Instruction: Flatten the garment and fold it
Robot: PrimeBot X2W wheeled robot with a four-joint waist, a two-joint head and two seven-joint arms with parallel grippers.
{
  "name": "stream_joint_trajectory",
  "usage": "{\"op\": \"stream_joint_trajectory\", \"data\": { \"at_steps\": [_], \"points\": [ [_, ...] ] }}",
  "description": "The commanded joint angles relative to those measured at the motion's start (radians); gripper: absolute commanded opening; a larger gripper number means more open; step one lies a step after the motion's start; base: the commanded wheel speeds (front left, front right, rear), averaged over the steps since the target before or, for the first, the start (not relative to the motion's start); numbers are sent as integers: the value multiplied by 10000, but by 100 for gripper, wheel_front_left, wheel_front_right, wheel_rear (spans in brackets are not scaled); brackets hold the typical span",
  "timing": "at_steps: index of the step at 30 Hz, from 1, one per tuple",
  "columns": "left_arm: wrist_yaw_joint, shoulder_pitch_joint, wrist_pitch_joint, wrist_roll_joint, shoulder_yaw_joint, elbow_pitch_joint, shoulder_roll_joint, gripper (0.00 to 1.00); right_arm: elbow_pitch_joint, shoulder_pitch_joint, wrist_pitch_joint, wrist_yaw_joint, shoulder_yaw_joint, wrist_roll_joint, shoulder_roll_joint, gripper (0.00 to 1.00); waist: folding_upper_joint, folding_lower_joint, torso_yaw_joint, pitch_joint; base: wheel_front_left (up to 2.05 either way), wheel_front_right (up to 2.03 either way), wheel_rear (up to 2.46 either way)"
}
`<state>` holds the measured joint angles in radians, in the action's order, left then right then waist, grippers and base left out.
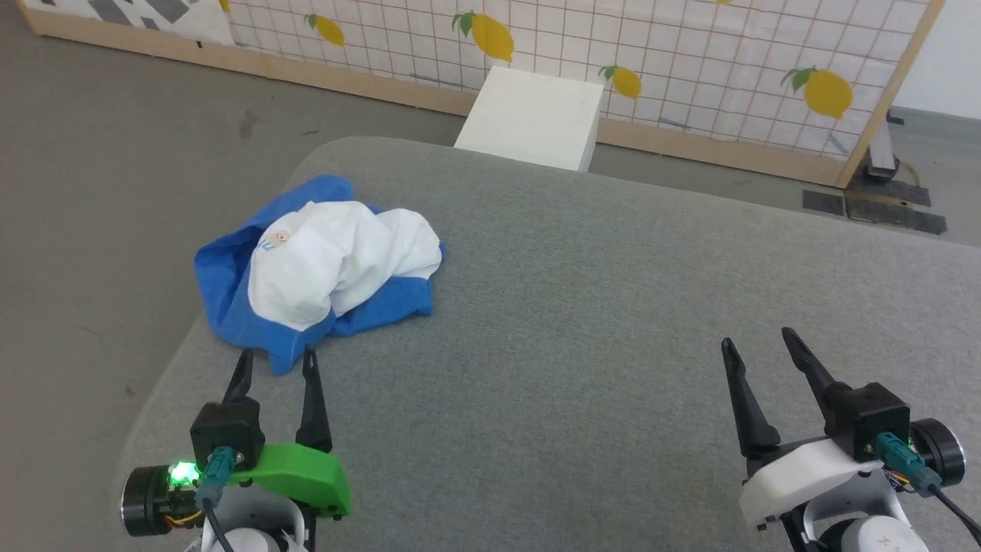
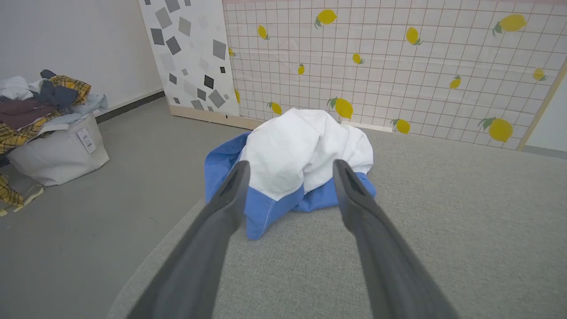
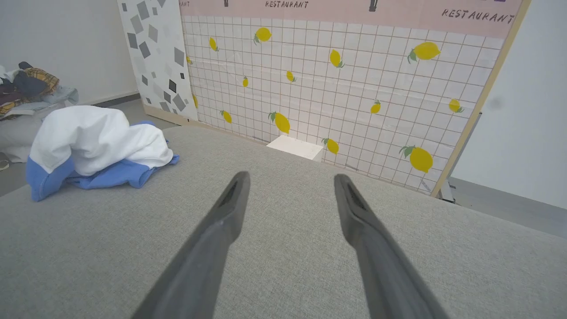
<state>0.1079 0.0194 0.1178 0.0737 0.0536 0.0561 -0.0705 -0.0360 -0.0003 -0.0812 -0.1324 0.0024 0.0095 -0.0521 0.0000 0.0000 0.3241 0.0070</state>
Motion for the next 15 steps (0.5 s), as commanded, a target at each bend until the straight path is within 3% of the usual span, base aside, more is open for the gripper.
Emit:
{"op": "stream_joint_trajectory", "data": {
  "at_steps": [1,15],
  "points": [
    [126,-71,120,62,36,3,-78,100,-37,-182,-94,8,25,40,8,100,0,0,114,24,0,0,0],
    [405,-127,410,230,80,83,-74,100,-23,-247,-220,10,39,-5,10,100,0,0,699,131,0,0,0]
  ]
}}
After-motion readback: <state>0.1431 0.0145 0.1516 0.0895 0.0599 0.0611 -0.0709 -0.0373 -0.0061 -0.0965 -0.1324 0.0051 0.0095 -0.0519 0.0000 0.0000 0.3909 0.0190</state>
